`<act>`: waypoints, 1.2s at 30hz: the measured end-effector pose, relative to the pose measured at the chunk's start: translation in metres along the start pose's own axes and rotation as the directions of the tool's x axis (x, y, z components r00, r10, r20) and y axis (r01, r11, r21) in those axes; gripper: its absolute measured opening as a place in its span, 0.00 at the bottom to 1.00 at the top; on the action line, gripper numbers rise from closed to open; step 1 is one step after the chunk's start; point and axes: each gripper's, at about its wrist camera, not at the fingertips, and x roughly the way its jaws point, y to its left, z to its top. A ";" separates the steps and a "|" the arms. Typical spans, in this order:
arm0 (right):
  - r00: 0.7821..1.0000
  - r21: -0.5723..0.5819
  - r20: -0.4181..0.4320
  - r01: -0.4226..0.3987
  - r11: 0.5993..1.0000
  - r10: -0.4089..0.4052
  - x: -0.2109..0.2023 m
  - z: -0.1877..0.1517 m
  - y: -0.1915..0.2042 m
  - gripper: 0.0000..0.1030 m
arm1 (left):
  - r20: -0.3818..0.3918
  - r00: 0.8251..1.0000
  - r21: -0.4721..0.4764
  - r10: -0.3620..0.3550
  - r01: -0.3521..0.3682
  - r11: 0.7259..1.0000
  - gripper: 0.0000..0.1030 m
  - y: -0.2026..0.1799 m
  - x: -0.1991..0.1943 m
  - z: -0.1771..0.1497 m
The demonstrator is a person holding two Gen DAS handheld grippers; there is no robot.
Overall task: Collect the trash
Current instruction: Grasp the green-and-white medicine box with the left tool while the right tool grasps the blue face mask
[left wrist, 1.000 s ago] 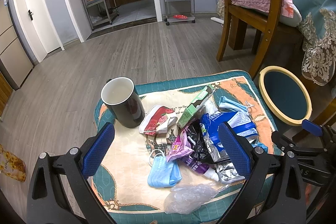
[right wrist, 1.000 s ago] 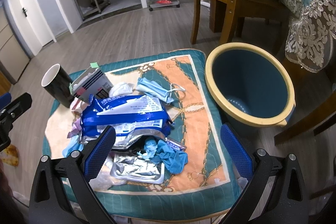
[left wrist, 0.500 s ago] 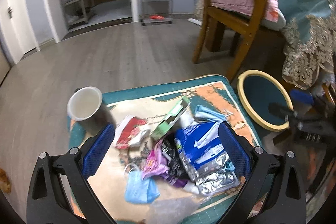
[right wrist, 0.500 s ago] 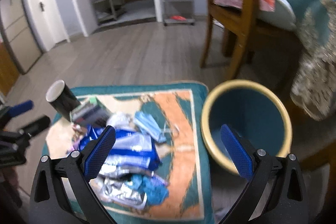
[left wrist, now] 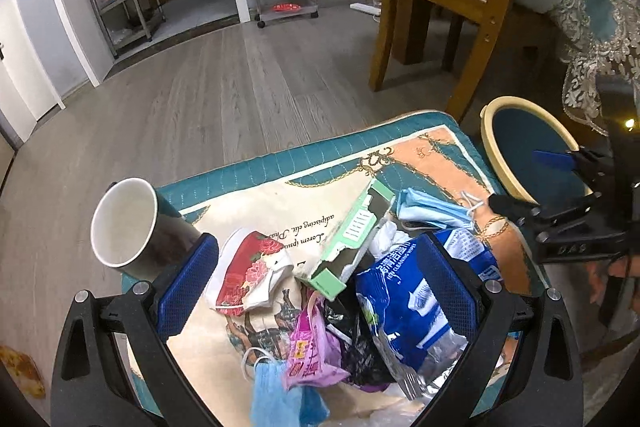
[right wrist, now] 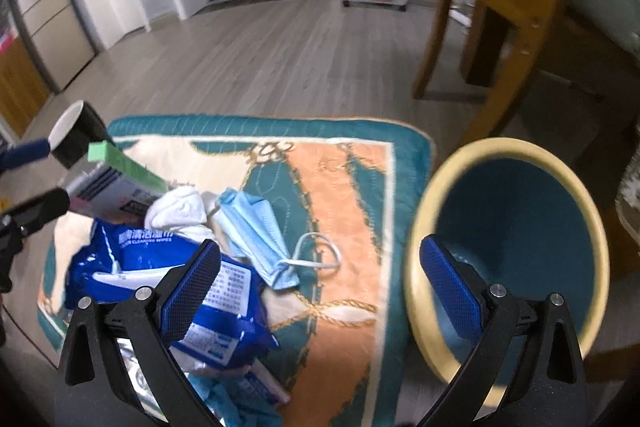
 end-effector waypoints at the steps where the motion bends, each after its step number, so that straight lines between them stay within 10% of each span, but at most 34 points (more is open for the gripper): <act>1: 1.000 -0.009 -0.010 -0.013 1.000 0.012 0.005 0.001 0.002 0.96 | -0.009 1.000 -0.006 -0.011 0.011 1.000 0.94 0.000 0.003 0.000; 10: 0.991 -0.007 -0.080 -0.111 0.994 0.110 0.042 0.005 0.012 0.92 | -0.050 0.998 0.018 -0.047 0.048 0.999 0.86 -0.005 0.022 0.000; 17: 0.981 0.029 -0.120 -0.150 0.988 0.153 0.059 0.004 0.018 0.56 | -0.072 0.996 0.014 -0.053 0.055 0.998 0.71 -0.004 0.030 0.002; 26: 0.980 0.013 -0.129 -0.152 0.988 0.152 0.057 -0.001 0.019 0.27 | -0.085 0.995 0.061 -0.046 0.051 0.997 0.23 -0.009 0.028 0.002; 36: 0.986 -0.003 -0.066 -0.151 0.988 0.151 0.031 0.008 0.022 0.13 | 0.052 0.999 0.042 0.009 -0.011 0.999 0.17 0.000 -0.001 0.013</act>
